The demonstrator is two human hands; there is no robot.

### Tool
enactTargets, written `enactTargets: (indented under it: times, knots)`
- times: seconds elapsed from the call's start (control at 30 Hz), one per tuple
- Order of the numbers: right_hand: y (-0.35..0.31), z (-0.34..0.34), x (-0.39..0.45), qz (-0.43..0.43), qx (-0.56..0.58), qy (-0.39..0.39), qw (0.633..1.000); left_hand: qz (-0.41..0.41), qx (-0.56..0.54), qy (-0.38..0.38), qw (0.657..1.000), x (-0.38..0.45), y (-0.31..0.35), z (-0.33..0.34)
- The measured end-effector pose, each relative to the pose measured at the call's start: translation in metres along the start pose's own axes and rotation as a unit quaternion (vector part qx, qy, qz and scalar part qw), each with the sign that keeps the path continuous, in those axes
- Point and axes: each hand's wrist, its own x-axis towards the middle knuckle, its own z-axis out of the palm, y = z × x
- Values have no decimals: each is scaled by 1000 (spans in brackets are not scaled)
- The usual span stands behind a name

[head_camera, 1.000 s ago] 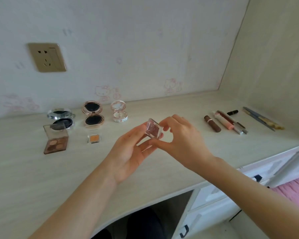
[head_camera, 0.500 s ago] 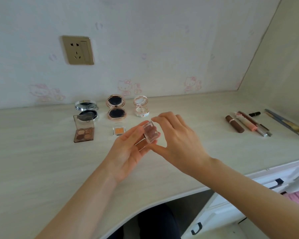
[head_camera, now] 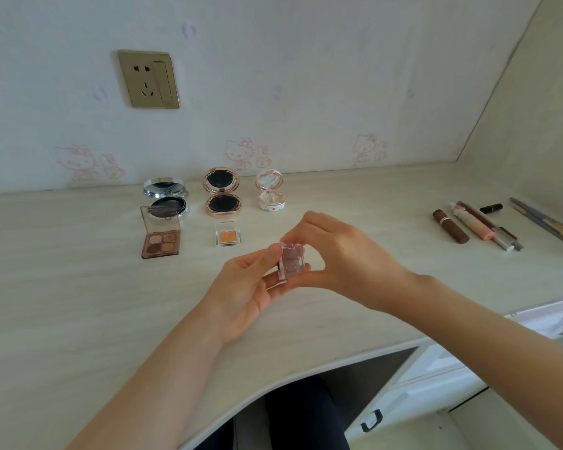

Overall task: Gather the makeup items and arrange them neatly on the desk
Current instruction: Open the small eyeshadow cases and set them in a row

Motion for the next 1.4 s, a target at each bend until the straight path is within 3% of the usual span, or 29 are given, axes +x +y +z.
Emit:
enactTargets:
  times: [0.2, 0.37, 0.47, 0.57, 0.63, 0.77, 0.83, 1.13, 1.4]
  knots:
    - [9, -6, 5, 29, 71, -44, 996, 7, 43, 14, 999, 1, 4, -9]
    - [14, -6, 11, 63, 79, -1, 995, 2, 55, 25, 998, 5, 3, -8]
    - [19, 2, 18, 79, 88, -14, 993, 34, 127, 65, 989, 4, 3, -9]
    - [29, 7, 26, 105, 93, -44, 989, 118, 270, 153, 943, 4, 4, -15]
    - [36, 11, 32, 119, 74, -74, 987, 174, 410, 188, 875, 5, 1, -20]
    - [45, 18, 42, 138, 21, -133, 981, 242, 596, 150, 751, 5, -7, -27]
    - [45, 23, 45, 148, -8, -149, 978, 259, 648, 128, 705, 6, -10, -29]
    - [42, 39, 41, 115, -134, -156, 972, 265, 705, 103, 650, 9, -19, -30]
    - [46, 36, 53, 135, -48, -169, 975, 267, 708, 103, 645, 11, -21, -30]
